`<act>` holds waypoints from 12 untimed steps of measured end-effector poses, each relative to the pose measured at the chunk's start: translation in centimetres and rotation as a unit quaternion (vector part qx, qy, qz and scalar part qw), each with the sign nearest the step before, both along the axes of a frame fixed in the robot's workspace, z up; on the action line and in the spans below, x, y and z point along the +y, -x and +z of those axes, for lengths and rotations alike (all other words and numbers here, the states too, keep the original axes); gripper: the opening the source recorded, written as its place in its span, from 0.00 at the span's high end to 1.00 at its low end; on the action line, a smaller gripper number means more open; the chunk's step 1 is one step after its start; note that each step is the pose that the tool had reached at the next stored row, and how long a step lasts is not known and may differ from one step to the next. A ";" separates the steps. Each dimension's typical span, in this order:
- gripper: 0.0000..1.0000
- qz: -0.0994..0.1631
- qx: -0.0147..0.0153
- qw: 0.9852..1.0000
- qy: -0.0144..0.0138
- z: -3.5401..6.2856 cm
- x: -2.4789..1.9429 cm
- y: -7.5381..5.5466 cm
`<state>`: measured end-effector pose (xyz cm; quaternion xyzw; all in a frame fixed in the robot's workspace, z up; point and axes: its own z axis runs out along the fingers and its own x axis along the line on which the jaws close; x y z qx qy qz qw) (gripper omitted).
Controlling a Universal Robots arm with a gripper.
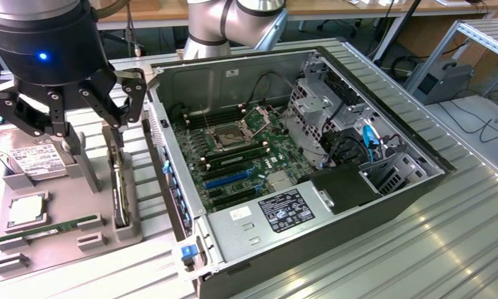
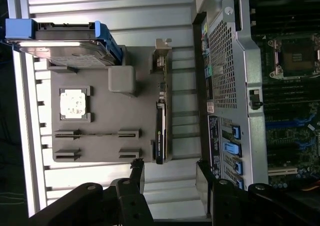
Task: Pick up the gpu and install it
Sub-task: 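Pick up the gpu and move the gpu toward the slot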
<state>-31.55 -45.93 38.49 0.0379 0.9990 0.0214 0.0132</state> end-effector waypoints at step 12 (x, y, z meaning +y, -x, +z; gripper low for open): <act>0.46 0.000 0.000 1.000 0.000 -1.25 0.00 0.0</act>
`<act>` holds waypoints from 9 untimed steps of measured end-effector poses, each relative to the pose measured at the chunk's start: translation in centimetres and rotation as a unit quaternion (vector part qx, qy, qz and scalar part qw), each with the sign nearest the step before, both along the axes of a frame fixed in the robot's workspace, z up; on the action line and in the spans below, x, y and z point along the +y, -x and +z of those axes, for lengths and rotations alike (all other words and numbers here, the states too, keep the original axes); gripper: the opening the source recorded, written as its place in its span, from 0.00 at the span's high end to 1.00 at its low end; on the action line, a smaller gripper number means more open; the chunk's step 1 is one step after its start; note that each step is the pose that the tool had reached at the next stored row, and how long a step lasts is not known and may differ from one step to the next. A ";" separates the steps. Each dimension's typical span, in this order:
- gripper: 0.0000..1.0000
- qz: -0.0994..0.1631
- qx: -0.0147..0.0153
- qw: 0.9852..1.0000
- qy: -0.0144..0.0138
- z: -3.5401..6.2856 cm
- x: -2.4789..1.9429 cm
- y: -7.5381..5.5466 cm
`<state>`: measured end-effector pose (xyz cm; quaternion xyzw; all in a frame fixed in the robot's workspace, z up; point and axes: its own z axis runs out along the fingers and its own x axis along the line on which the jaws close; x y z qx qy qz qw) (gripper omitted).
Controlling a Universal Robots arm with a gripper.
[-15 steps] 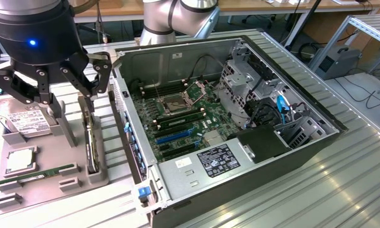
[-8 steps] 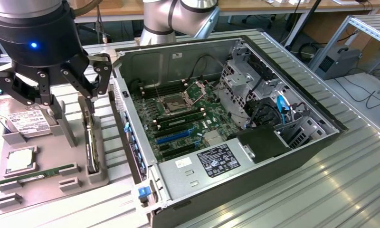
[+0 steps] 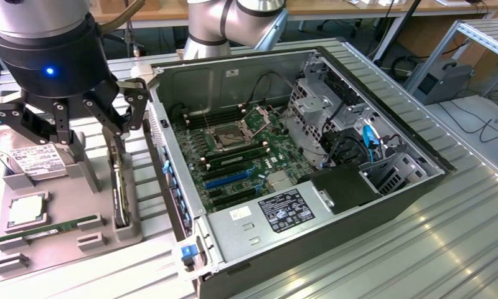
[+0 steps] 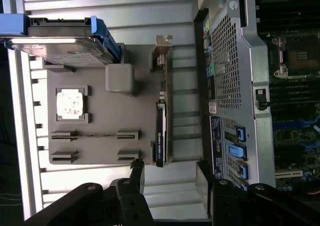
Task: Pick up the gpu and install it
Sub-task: 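Pick up the gpu and move the gpu toward the slot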
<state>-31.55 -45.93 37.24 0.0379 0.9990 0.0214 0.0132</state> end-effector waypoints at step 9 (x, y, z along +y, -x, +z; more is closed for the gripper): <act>0.46 0.000 0.000 1.000 0.000 -0.25 0.00 0.0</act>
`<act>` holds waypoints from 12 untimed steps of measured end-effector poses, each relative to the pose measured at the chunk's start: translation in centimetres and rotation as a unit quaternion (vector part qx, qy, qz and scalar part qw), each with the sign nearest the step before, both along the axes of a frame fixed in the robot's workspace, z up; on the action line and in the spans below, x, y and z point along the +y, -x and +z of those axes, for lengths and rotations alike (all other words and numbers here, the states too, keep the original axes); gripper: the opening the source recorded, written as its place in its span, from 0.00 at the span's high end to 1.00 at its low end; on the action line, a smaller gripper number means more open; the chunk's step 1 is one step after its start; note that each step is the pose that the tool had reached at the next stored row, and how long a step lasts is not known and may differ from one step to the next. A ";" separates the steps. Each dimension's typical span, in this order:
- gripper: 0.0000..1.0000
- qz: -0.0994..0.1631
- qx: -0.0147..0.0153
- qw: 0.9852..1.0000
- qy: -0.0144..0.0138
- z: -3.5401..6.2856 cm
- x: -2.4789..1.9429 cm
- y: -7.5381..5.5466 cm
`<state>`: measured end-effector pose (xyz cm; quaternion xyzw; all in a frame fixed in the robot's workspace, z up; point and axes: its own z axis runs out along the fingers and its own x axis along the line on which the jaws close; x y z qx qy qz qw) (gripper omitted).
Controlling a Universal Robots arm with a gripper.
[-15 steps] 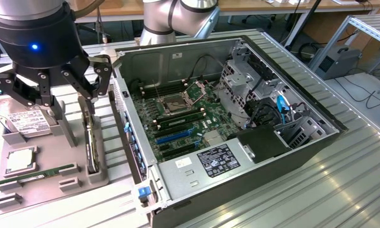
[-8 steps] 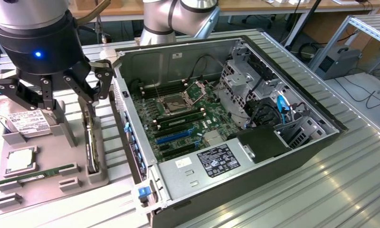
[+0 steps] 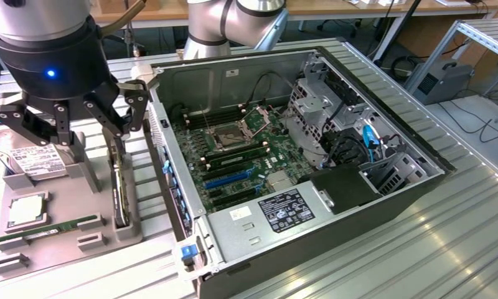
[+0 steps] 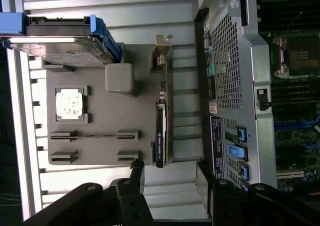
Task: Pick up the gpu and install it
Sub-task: 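Pick up the gpu and move the gpu toward the slot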
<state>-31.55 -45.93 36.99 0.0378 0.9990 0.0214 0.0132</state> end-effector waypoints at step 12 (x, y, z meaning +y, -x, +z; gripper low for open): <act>0.46 0.000 0.000 1.000 0.000 -0.34 0.00 0.0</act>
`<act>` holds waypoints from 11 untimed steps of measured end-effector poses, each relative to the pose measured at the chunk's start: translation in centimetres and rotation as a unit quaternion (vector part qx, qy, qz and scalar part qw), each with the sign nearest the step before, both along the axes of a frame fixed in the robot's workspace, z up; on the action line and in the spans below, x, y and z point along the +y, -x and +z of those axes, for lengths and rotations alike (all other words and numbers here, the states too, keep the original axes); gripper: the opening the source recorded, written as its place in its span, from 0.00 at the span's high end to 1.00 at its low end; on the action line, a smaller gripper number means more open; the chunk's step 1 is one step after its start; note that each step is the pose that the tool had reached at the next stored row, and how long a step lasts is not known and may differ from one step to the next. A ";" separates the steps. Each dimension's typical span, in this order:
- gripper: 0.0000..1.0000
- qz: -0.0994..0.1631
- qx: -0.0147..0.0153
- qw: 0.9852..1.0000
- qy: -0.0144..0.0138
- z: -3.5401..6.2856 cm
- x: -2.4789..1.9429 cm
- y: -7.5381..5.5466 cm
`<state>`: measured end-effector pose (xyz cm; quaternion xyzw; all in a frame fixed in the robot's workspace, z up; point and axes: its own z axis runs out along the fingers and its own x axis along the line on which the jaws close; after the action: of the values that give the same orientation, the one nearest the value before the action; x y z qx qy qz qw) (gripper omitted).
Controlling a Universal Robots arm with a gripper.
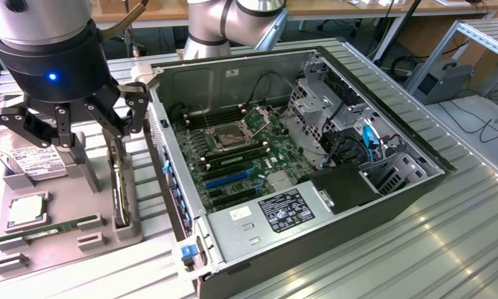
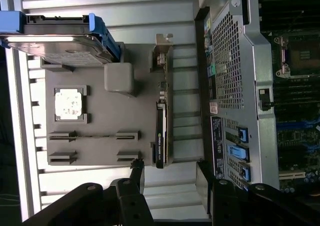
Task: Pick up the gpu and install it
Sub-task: 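Pick up the gpu and move the gpu toward the slot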
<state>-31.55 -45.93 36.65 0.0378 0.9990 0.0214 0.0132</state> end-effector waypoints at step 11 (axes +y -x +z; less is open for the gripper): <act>0.46 0.000 0.000 1.000 0.000 -0.42 0.00 0.0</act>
<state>-31.55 -45.93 36.23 0.0379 0.9990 0.0214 0.0131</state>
